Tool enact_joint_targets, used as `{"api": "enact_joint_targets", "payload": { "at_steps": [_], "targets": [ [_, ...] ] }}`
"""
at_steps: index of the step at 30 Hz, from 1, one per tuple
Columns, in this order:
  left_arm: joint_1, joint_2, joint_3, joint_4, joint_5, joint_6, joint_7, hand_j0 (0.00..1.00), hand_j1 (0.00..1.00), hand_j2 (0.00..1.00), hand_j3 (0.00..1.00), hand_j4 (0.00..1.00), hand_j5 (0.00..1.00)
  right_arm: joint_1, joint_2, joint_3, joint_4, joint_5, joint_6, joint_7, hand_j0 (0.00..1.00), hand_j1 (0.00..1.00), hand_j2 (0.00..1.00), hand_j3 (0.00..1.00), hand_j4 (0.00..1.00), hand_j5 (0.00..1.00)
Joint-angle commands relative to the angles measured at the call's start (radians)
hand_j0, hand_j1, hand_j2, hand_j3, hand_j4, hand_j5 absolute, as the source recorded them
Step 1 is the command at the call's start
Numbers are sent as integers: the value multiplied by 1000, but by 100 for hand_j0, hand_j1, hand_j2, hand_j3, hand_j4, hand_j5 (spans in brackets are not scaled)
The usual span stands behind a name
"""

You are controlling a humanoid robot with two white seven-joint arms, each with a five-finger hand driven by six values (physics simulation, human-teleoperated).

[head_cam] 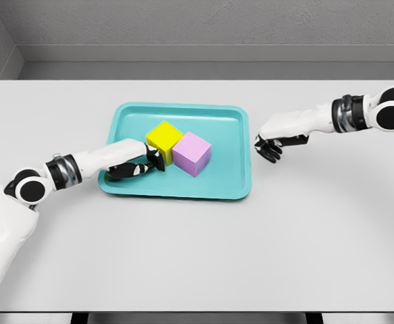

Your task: Push two cubes

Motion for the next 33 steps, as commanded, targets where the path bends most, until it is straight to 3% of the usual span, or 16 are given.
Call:
{"api": "enact_joint_targets", "payload": {
  "at_steps": [1,27,31,33],
  "targets": [
    [0,0,-1,3,7,1,-1,44,44,44,44,44,44,0,0,0,-10,-4,2,0,10,10,10,10,10,10],
    [-20,0,-18,18,12,1,-1,44,44,44,44,44,44,-18,19,29,-45,3,2,0,10,10,10,10,10,10],
    [-15,13,-10,-28,62,1,-1,44,44,44,44,44,44,-29,22,34,-42,3,2,0,11,11,11,11,11,11],
    [-6,106,-10,-94,135,1,-1,44,44,44,44,44,44,-29,16,26,-37,3,2,0,11,11,11,11,11,11]
  ]
}}
